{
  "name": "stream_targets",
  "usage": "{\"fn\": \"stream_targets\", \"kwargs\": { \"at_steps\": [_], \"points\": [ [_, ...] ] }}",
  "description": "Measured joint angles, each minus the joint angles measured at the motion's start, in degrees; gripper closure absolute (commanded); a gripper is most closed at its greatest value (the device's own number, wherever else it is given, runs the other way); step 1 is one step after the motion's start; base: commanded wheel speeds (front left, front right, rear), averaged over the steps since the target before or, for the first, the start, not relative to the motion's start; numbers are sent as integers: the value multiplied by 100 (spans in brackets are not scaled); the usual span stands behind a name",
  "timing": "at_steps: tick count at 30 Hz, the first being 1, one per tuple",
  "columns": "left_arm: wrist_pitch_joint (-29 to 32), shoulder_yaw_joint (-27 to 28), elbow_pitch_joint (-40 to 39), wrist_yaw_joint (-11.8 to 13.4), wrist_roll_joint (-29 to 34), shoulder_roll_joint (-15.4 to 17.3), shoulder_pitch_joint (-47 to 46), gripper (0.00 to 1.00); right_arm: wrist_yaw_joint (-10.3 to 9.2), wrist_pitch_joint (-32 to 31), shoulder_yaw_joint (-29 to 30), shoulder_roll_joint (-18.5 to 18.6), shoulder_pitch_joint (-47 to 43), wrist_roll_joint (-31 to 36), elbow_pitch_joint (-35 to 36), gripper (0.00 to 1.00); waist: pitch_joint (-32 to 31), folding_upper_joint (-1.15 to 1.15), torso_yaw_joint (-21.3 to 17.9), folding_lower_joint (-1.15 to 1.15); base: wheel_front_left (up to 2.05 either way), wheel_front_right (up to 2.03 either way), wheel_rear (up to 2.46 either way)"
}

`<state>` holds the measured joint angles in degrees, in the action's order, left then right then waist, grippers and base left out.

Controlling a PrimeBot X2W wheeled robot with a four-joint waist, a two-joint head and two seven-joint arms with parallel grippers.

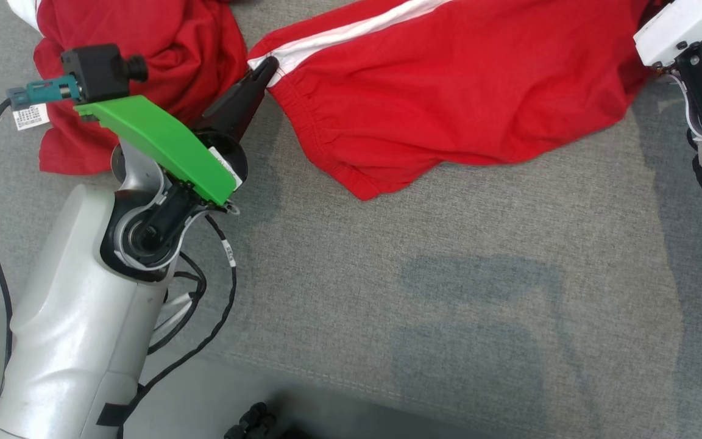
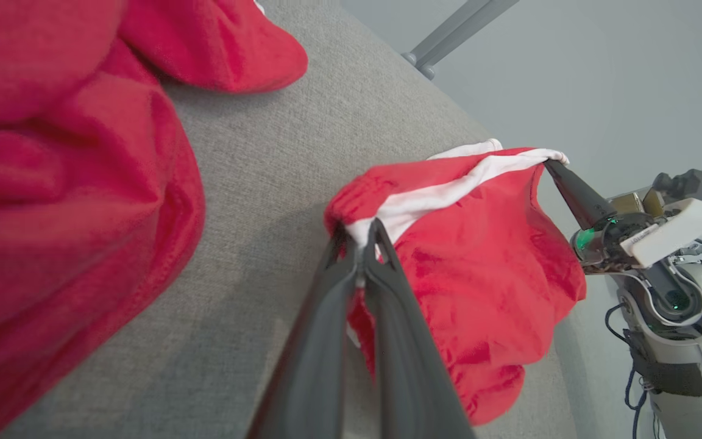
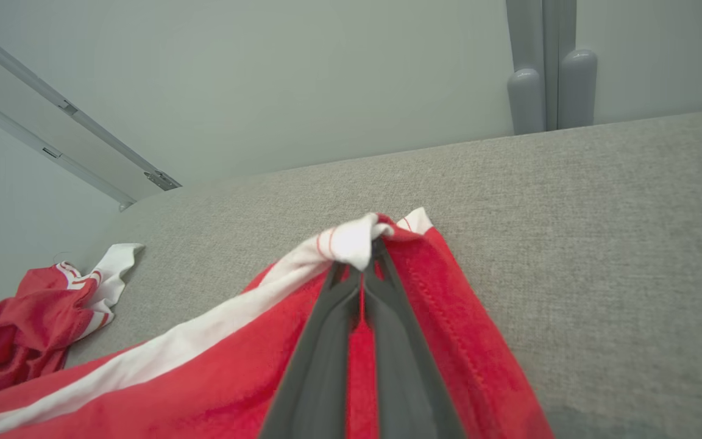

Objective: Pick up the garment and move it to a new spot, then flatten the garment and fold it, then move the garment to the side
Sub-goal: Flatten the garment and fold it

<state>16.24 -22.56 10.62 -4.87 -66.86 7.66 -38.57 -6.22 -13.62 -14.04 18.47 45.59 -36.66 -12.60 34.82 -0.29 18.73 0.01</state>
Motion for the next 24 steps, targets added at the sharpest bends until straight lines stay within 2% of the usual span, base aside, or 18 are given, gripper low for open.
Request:
{"fn": "stream_targets", "kwargs": {
  "at_steps": [1, 2, 3, 4, 5, 10, 15, 22, 24],
  "points": [
    [-14, -1, 26, -12, 1, 0, -15, 96, 0, 49, -3, -1, 33, 77, -60, 79, -6, 0, 6, 0, 0, 0, 0],
    [-58, -7, 54, -15, 42, -2, -33, 74, -1, 131, 3, -1, 82, 168, -109, 60, -11, 0, 10, 0, 0, 0, 0],
    [-114, -7, 96, -16, 91, -9, -57, 52, -1, 216, 11, 3, 135, 226, -136, 0, -15, 0, 14, 0, 0, 0, 0],
    [-158, -4, 144, -16, 135, -12, -90, 23, -1, 270, 15, 1, 192, 247, -169, 0, -19, 0, 17, 0, 0, 0, 0],
    [-200, 1, 188, -16, 181, -12, -122, 0, -1, 327, 26, -14, 241, 247, -197, 0, -23, 0, 21, 0, 0, 0, 0],
    [-401, 3, 305, -42, 408, 14, -171, 0, 8, 610, 35, -144, 284, 241, -276, 0, -45, 0, 15, 0, 0, 0, 0],
    [-504, 5, 334, -75, 366, 18, -146, 0, 115, 800, -35, -244, 146, 183, -345, 0, -126, 0, -65, 0, 0, 0, 0],
    [-962, 67, 83, -126, 547, 68, -4, 0, 216, 895, -183, 93, -191, 411, -534, 0, -253, 0, -188, 0, 0, 0, 0],
    [-1200, 92, -33, -126, 851, 191, 89, 0, 216, 844, -209, 237, -285, 508, -638, 0, -310, 0, -216, 0, 0, 0, 0]
  ]
}}
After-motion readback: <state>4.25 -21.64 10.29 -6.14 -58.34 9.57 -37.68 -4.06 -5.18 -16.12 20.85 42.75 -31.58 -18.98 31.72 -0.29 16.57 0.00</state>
